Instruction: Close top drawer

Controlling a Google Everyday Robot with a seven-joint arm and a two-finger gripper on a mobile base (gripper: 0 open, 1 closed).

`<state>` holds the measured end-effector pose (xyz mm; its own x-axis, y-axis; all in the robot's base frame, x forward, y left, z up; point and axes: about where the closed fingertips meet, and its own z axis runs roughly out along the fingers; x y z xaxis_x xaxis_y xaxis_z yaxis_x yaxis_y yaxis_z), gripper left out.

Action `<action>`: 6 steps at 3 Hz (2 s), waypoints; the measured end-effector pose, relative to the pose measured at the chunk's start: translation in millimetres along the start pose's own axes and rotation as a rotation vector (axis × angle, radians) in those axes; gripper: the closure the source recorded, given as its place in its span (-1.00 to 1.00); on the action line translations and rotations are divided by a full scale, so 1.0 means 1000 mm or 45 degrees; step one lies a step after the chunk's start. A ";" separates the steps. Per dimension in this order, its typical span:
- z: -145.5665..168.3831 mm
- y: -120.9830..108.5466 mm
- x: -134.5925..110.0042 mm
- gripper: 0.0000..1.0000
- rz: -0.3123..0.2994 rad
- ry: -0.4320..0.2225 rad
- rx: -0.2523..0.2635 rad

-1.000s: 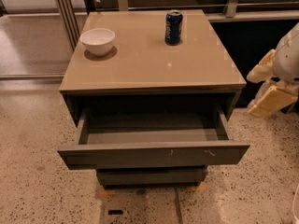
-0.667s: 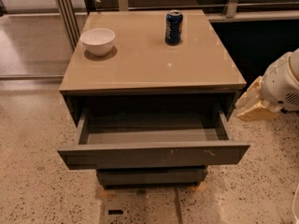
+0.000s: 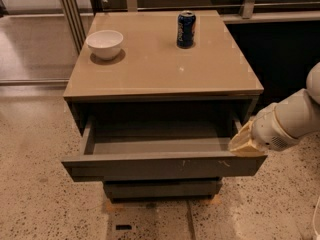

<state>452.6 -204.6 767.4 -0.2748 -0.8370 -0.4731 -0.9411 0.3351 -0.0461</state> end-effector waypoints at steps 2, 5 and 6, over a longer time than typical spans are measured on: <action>0.008 0.002 0.004 1.00 0.003 0.003 -0.025; 0.096 0.028 0.054 1.00 0.057 -0.028 -0.147; 0.096 0.028 0.054 1.00 0.052 -0.011 -0.132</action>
Offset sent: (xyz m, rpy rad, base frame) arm -0.0046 -0.0034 -0.0180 0.0032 0.0440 0.0122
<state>430.4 -199.0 656.4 -0.3121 -0.8198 -0.4801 -0.9446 0.3217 0.0648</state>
